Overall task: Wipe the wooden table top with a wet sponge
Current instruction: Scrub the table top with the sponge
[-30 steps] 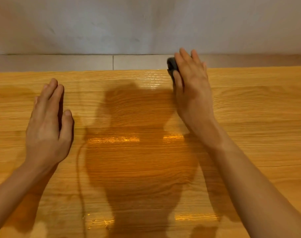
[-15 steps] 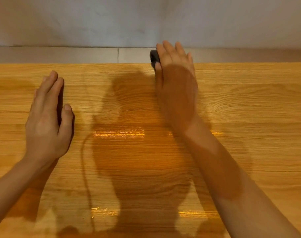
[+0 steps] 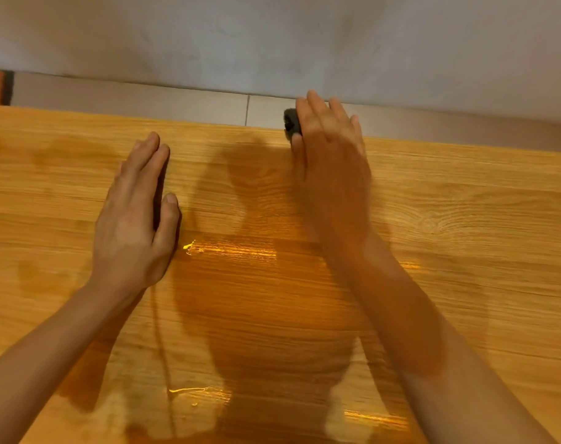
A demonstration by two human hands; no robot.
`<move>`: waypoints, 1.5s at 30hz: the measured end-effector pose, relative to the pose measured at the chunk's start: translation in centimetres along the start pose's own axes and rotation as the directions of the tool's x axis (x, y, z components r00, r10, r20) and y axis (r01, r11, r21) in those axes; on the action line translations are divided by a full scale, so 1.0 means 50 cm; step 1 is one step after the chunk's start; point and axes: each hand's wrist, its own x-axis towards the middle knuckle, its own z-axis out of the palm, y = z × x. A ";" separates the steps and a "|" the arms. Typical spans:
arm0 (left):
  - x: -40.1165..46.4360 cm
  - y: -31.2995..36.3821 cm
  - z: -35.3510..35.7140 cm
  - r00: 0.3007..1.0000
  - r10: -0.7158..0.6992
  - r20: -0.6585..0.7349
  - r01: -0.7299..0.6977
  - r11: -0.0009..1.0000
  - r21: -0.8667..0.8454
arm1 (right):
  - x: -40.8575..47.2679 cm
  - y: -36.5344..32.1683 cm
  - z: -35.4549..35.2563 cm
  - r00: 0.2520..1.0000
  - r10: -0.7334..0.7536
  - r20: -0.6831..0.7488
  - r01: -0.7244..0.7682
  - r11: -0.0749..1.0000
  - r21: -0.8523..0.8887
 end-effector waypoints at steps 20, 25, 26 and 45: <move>0.007 -0.009 0.006 0.999 0.037 -0.008 -0.037 0.999 -0.009 | -0.182 -0.111 0.017 0.993 -0.060 0.098 0.066 0.997 -0.051; 0.002 -0.015 0.011 0.995 0.087 -0.042 -0.085 0.996 0.038 | -0.073 -0.144 0.055 0.995 -0.048 0.093 0.049 0.999 -0.008; 0.002 -0.015 0.011 0.995 0.086 -0.044 -0.084 0.995 0.049 | -0.024 -0.157 0.068 0.997 -0.032 0.072 0.034 0.999 -0.031; 0.009 -0.011 0.001 0.999 0.053 -0.006 -0.053 0.996 0.067 | 0.044 -0.009 -0.028 0.986 0.165 0.019 -0.154 0.951 -0.269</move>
